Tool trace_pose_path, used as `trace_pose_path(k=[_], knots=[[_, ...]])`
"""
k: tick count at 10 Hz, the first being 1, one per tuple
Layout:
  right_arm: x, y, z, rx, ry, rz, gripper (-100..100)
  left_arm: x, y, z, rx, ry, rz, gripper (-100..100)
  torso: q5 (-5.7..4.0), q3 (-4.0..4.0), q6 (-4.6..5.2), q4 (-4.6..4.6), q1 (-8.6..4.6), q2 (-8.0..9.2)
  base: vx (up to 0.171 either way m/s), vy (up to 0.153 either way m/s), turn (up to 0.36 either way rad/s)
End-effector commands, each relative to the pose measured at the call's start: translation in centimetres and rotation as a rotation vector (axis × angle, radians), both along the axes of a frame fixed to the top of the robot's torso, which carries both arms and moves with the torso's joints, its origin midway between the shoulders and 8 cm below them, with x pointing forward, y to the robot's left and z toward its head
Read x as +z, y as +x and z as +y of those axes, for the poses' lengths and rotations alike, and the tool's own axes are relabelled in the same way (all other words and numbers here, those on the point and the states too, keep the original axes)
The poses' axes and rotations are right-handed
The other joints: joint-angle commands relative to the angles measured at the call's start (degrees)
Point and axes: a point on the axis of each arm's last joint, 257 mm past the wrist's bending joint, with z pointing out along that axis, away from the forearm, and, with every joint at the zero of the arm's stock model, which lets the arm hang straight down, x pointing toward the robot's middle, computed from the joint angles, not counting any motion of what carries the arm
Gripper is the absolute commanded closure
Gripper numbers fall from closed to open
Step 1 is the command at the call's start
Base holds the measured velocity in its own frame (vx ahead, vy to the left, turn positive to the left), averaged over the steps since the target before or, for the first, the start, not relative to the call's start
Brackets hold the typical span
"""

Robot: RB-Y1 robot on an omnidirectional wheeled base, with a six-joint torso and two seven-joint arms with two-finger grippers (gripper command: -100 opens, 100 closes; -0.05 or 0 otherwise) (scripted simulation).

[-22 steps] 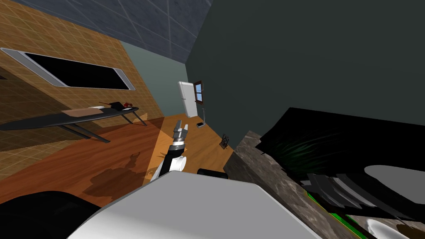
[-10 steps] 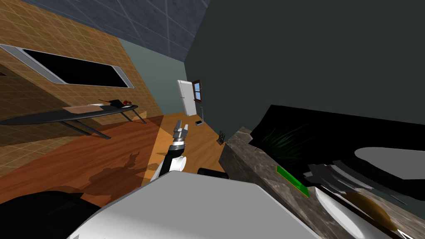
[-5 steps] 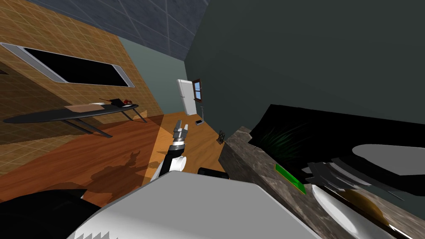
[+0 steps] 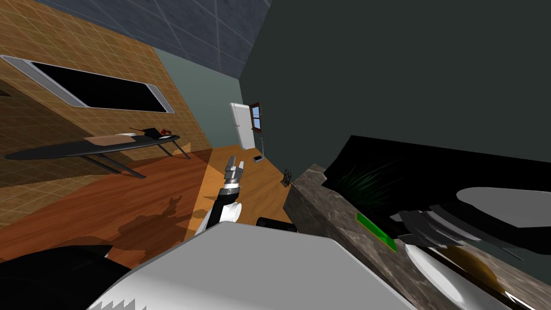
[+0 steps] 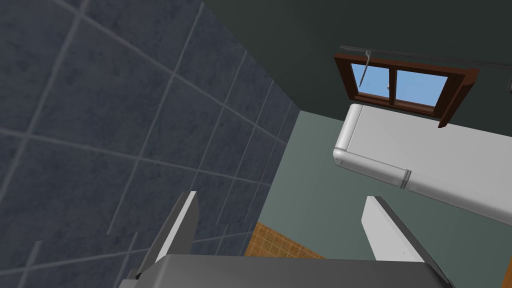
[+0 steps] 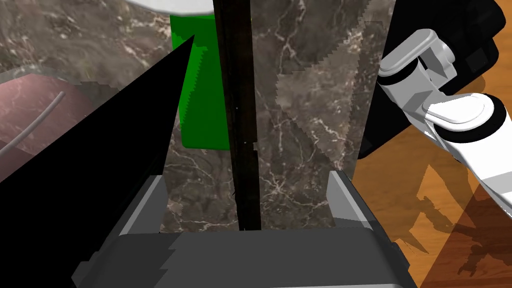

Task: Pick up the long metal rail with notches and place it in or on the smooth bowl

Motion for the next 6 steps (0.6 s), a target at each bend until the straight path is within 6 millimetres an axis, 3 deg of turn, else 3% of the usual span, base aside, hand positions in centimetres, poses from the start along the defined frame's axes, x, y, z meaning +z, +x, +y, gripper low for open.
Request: trace_pose_path(k=[1, 3, 6], knots=[[0.6, -0.2, -0.4, 0.032, -0.006, 0.009, -100, 0.0, 0.0, 0.0, 0.000, 0.000, 0.000, 0, 0.00, 0.00, 0.00, 0.00, 0.00, 0.00, 0.085, 0.050, -0.212], [1.1, -0.4, -0.9, 0.058, -0.011, 0.018, -100, 0.0, 0.0, 0.0, 0.000, 0.000, 0.000, 0, 0.08, -0.22, 0.04, -0.08, 0.16, -0.40, 0.147, 0.088, -0.217], [1.7, -0.6, -1.3, 0.109, -0.018, 0.024, -100, 0.0, 0.0, 0.0, 0.000, 0.000, 0.000, 0, 0.09, -0.19, 0.08, -0.06, 0.19, -0.34, 0.066, 0.075, -0.216]])
